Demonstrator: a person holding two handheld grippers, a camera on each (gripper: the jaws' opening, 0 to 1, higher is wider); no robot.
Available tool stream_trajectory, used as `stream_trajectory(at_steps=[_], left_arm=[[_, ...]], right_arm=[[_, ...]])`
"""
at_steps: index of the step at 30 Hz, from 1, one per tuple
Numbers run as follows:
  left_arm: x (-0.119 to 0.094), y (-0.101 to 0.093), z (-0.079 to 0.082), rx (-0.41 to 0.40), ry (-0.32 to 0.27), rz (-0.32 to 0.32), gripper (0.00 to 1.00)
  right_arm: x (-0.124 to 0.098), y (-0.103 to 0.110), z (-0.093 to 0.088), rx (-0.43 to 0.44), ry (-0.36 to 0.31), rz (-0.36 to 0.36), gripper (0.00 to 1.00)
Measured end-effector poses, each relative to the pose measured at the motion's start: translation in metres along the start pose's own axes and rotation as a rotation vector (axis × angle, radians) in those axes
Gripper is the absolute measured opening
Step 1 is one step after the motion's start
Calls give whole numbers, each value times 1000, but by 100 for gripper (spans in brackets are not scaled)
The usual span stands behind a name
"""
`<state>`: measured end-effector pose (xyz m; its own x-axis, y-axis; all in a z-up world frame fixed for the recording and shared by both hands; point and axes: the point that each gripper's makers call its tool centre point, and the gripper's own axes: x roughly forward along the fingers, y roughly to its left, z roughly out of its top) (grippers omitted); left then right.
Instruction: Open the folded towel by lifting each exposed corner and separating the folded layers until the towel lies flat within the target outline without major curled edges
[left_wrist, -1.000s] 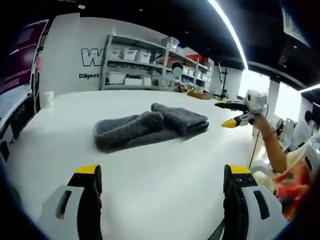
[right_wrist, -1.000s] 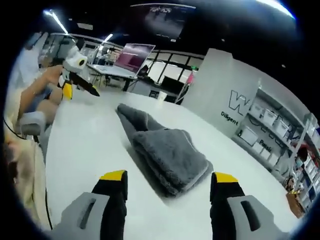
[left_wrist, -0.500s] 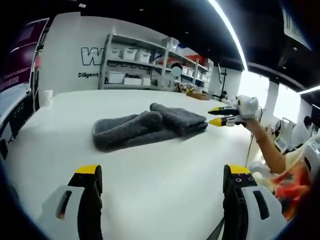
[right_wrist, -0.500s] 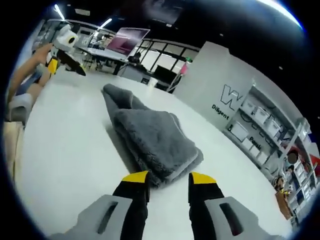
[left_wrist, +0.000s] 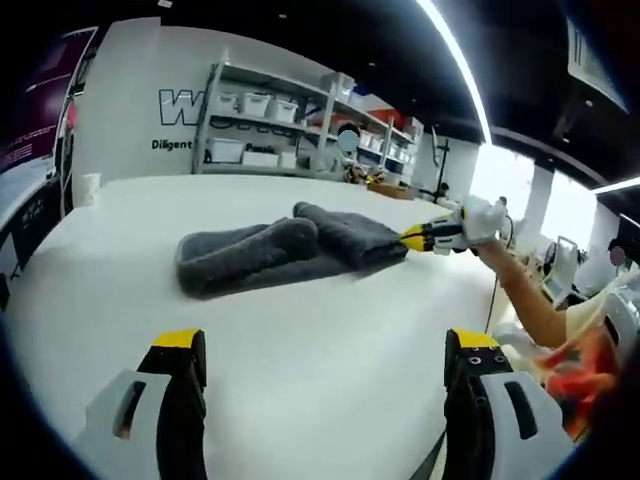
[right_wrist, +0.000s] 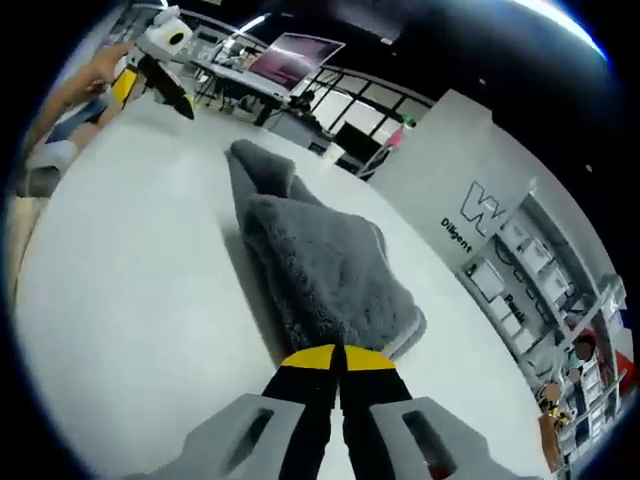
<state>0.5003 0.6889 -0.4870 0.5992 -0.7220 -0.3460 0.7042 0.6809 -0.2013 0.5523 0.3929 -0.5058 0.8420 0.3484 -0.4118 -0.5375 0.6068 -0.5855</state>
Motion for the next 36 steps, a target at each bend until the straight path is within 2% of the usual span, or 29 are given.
stream_trajectory(at_steps=[9,15,19,29,36], left_arm=[[-1,-1,0,-6,-1,-2,97],[-2,-1,1,-6,-4,-9,97],[-3,-1,2,-6,-6,-7,97],[-4,-2,3,-6,-6,-13,97],[-4,-2,3,-9,-9,-13,97]], right_arm=[[-16,-20,15,15,-72,-91,0],[-31,-45,24,47,-114,-171,0],[-39,-56,25,59,-117,-206,0],[-50,-95,12,92,-103,-255,0],[-67,-123,-8,126,-77,-309,0]])
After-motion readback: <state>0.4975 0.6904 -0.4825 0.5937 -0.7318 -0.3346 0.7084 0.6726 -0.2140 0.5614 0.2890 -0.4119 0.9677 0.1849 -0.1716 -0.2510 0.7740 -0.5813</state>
